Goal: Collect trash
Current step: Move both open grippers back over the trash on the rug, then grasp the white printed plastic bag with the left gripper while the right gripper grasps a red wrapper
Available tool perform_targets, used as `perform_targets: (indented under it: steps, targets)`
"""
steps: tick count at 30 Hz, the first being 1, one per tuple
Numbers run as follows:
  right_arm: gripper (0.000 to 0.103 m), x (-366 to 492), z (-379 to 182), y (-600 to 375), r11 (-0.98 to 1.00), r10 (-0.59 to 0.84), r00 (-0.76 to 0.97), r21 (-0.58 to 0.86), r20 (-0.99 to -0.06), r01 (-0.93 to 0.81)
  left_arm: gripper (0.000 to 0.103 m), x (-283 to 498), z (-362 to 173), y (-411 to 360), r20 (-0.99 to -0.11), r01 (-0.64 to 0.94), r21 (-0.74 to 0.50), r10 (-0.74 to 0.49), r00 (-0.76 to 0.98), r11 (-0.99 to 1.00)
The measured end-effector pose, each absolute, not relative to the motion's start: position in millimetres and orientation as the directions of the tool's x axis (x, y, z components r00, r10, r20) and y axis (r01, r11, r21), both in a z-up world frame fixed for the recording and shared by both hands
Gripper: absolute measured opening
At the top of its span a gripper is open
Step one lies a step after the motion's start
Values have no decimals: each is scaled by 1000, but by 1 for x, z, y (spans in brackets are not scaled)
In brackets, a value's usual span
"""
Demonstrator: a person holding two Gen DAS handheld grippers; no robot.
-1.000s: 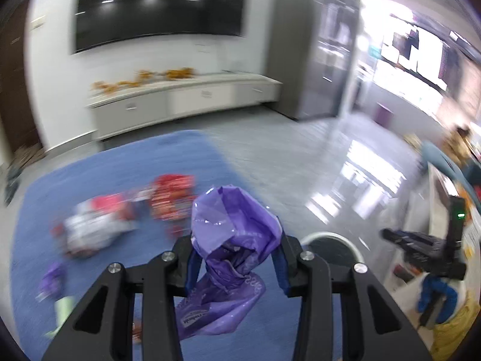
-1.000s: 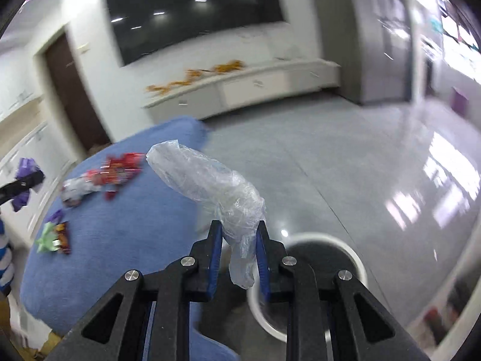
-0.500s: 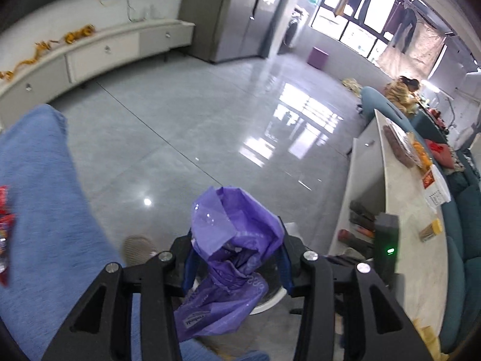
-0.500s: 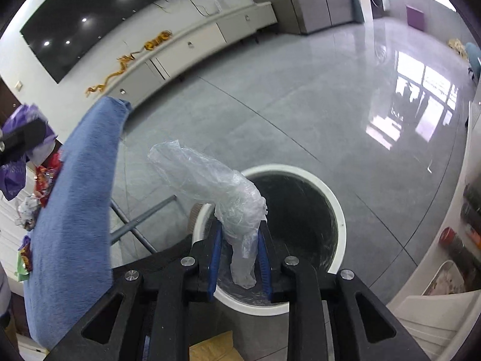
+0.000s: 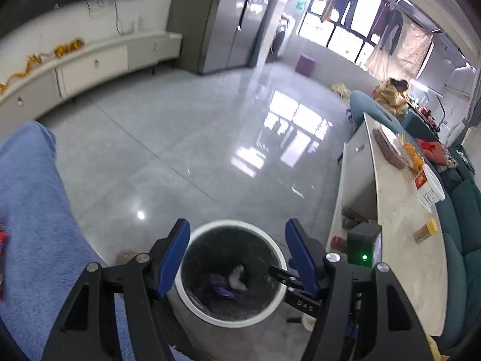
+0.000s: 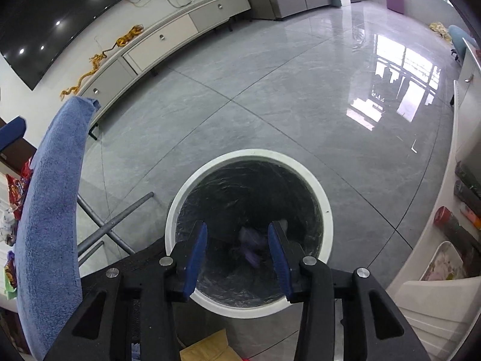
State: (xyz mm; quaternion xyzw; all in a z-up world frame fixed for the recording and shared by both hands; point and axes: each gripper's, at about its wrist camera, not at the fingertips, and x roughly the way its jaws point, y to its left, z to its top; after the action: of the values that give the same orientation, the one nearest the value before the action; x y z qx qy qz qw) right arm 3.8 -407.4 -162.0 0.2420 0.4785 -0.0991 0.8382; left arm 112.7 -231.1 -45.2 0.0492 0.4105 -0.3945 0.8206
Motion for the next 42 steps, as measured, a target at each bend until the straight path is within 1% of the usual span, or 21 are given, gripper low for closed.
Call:
perform_targets:
  steps: [5,12,21,28,31,33,38,42]
  targets:
    - [40,2,-135,-401,877,34,567,297,-823,377,64,92,-17,-208,-659,698,-193,-618,428,689]
    - [40,-8,-79,-374,914,-8,651,259,-759,313,64,65,21,-167,-594,699,-143,-625,505,701]
    - [40,-29,-7,-326,955,-21,745,207,-666,211,64,41,40,-79,-548,613,-169,-590,593,772]
    - [40,-51,46,-282,979,-5,812,161,-584,122,64,10,48,8,-493,498,-176,-514,702,849]
    - [40,-60,66,-260,988,19,835,140,-550,70,64,-1,50,49,-471,430,-194,-468,748,882]
    - [42,-66,77,-246,991,40,848,130,-529,34,64,-9,49,82,-457,372,-197,-421,784,907]
    - [45,-68,97,-215,992,108,869,106,-482,-64,64,-15,39,150,-461,231,-192,-295,837,954]
    - [48,-60,101,-194,987,160,867,101,-472,-128,65,-14,23,198,-491,124,-186,-202,847,975]
